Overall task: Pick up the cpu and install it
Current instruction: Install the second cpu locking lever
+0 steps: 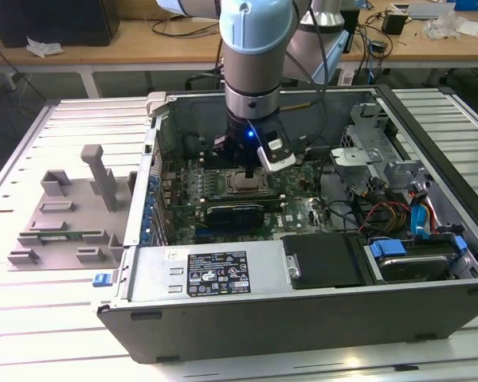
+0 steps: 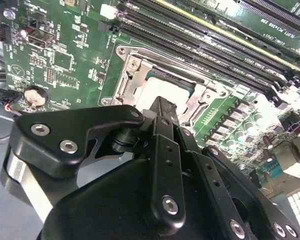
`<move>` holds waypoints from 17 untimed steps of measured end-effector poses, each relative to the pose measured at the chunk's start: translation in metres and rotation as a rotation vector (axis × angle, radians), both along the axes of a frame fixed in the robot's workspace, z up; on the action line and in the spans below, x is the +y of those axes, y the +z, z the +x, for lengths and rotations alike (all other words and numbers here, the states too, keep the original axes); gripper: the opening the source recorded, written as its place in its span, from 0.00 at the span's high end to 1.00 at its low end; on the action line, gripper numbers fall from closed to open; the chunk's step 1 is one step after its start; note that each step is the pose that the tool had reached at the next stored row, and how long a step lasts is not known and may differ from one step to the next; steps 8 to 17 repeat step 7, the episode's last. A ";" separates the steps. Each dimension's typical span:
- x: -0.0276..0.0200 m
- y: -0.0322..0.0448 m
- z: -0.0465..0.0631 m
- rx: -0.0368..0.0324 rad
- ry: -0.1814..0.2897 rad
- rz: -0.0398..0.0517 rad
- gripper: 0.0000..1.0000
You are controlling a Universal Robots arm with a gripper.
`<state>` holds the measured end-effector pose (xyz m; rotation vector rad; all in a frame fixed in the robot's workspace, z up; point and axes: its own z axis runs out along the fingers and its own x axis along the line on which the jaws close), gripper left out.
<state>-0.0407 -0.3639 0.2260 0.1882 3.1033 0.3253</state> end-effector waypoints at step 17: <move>0.0000 0.0003 0.000 0.0001 0.000 -0.0011 0.89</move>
